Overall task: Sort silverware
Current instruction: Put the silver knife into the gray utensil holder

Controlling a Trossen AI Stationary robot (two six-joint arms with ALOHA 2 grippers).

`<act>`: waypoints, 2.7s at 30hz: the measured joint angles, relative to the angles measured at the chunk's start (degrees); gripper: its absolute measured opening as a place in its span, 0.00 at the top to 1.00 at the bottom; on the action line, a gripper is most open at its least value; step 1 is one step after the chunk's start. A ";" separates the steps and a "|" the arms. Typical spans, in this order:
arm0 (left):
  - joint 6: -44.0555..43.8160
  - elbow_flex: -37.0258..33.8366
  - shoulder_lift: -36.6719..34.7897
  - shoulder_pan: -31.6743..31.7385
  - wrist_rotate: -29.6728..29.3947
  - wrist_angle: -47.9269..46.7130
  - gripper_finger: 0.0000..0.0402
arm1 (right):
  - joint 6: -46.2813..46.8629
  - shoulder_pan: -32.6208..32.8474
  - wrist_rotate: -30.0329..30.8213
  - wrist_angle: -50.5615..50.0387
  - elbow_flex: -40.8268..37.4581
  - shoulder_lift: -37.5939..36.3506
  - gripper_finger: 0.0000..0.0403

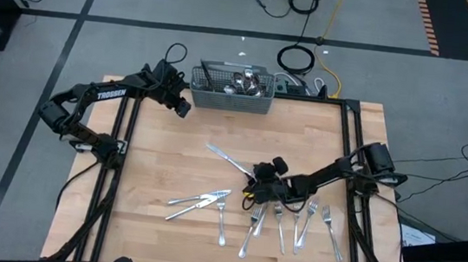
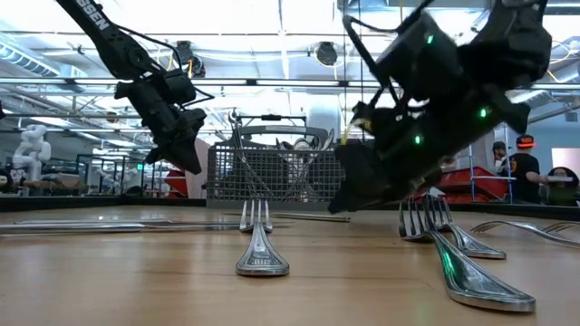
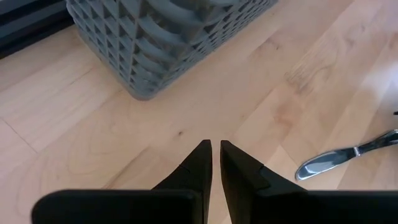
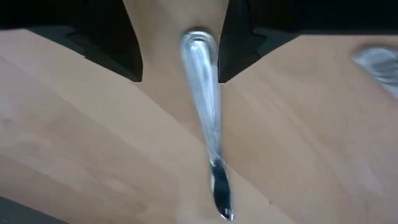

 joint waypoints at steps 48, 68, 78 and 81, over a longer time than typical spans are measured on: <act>-3.22 0.02 0.00 -0.29 -1.39 2.20 0.90 | -1.49 -2.75 1.15 15.20 1.07 14.80 0.87; -6.21 0.02 0.02 -0.32 -0.29 2.58 0.90 | -9.77 -3.50 -4.66 5.63 1.00 0.16 0.87; -6.30 0.02 0.02 -0.36 -0.17 2.47 0.90 | -18.63 -3.90 0.96 13.88 1.26 -3.81 0.88; -6.29 0.02 0.02 -0.36 -0.17 2.34 0.90 | -21.05 -4.56 2.83 15.06 1.27 -5.57 0.88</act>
